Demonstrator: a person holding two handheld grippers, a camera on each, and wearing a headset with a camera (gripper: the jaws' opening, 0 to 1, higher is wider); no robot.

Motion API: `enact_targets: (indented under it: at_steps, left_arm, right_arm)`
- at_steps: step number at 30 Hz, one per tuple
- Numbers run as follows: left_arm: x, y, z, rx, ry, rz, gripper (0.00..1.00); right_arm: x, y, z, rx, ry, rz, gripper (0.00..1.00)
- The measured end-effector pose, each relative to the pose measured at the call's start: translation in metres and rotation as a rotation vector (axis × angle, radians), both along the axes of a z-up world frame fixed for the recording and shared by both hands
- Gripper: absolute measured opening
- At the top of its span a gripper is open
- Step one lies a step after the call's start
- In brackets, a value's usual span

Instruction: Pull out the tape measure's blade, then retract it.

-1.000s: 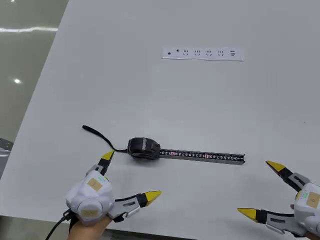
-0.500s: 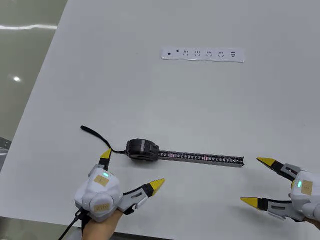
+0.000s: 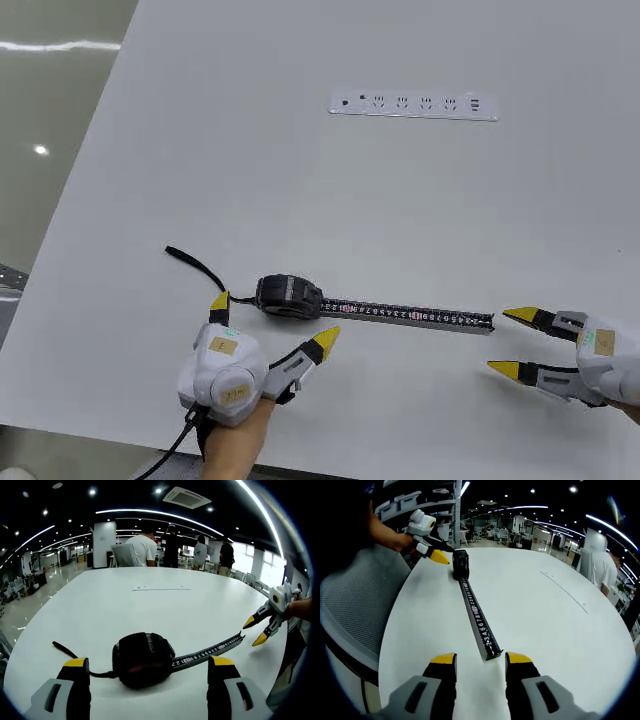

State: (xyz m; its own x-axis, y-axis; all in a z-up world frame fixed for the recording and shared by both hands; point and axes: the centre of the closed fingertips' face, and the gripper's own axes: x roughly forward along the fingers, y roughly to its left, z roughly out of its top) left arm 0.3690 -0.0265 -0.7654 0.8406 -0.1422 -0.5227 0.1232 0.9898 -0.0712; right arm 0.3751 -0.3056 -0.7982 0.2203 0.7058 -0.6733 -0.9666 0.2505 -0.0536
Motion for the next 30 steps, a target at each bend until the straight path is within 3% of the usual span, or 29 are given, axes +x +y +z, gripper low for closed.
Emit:
enact_targets:
  at_steps: [3,21,30]
  left_arm:
    - [0.003,-0.002,-0.006,-0.012,0.021,0.024,0.92]
    - [0.016,-0.008,-0.023,-0.081,0.074,0.101,0.79]
    - [0.02,-0.006,-0.03,-0.064,0.093,0.128,0.79]
  right_arm:
    - [0.005,0.001,-0.004,-0.001,0.005,0.007,0.32]
    - [0.015,0.008,-0.02,-0.027,0.039,0.053,0.17]
    - [0.013,0.013,-0.017,-0.035,0.034,0.063,0.14]
